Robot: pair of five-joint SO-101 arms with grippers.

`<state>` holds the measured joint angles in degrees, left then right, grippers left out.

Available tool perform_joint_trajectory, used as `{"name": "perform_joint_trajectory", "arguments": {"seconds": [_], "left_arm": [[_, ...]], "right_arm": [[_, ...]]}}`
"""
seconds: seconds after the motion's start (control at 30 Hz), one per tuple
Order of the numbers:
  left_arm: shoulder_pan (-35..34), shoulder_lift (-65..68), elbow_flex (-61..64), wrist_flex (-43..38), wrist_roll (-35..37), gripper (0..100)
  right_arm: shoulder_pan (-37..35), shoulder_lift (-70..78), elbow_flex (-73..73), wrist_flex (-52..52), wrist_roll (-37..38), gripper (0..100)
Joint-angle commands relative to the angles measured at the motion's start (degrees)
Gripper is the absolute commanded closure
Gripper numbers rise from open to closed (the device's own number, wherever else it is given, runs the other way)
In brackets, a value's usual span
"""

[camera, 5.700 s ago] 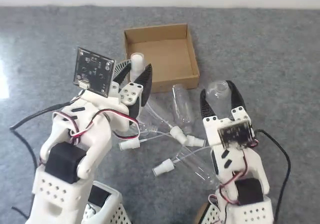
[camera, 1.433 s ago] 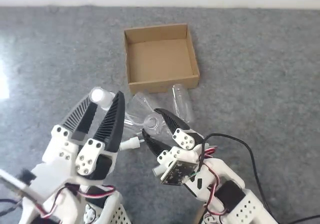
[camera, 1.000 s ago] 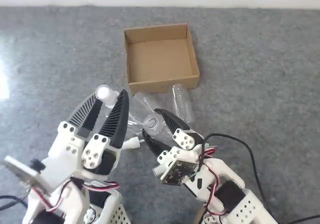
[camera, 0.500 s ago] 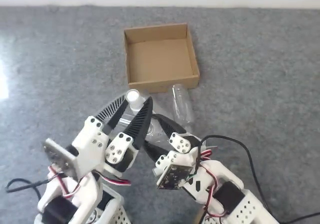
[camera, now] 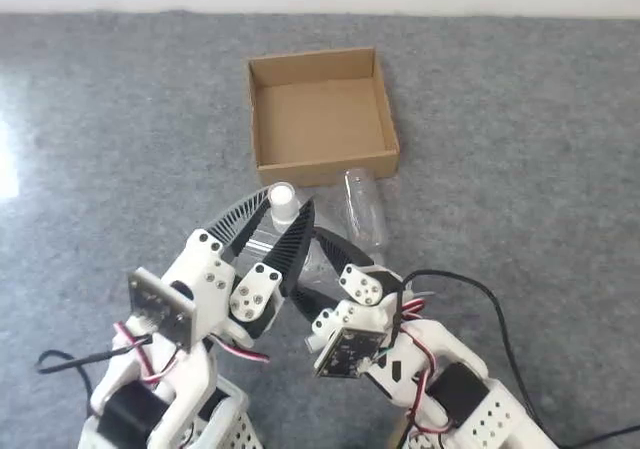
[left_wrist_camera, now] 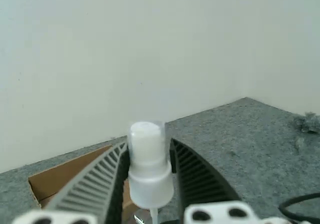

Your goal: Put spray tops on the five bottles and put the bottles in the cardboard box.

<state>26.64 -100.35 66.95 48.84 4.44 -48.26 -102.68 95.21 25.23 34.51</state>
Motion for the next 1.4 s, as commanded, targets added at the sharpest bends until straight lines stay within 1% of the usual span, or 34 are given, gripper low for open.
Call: {"name": "perform_joint_trajectory", "arguments": {"seconds": [0.0,0.07,0.33,0.5,0.67,0.83,0.93,1.03,1.13,1.3,1.37], "left_arm": [[0.18,-0.09,-0.22,-1.23,-0.62,99],[0.18,-0.09,-0.13,-1.14,-0.62,99],[0.26,0.09,0.57,-0.70,-0.70,99],[4.57,0.18,3.47,-2.55,-0.97,99],[3.96,0.26,4.00,-3.25,-0.97,99],[3.87,0.35,4.26,-2.90,-0.97,92],[3.96,0.35,4.79,-2.90,-1.05,91],[4.13,0.35,5.32,-2.90,-2.73,91],[3.87,0.35,5.67,-3.16,-2.64,91],[3.78,0.35,5.76,-2.81,-2.46,84],[3.78,0.26,5.67,-2.20,-0.44,83]], "right_arm": [[3.12,-1.10,0.70,-2.59,-3.78,99.1],[3.91,-1.10,0.70,-3.12,-5.36,99.1],[4.18,-1.10,0.70,-3.38,-5.54,99.1],[4.18,-1.10,0.70,-3.38,-5.45,99.1],[4.26,-1.10,0.70,-3.38,-5.54,99.1],[4.35,-1.10,0.26,-3.30,-5.54,99.1],[6.20,-1.10,0.09,-3.38,-5.63,99.1],[8.22,-1.10,-0.79,-3.47,-6.07,99.1],[8.66,-1.10,-1.49,-3.30,-9.76,99.1],[8.75,-1.10,-1.67,-3.12,-10.20,99.1],[8.75,-1.10,-1.58,-3.12,-10.20,99.1]]}}
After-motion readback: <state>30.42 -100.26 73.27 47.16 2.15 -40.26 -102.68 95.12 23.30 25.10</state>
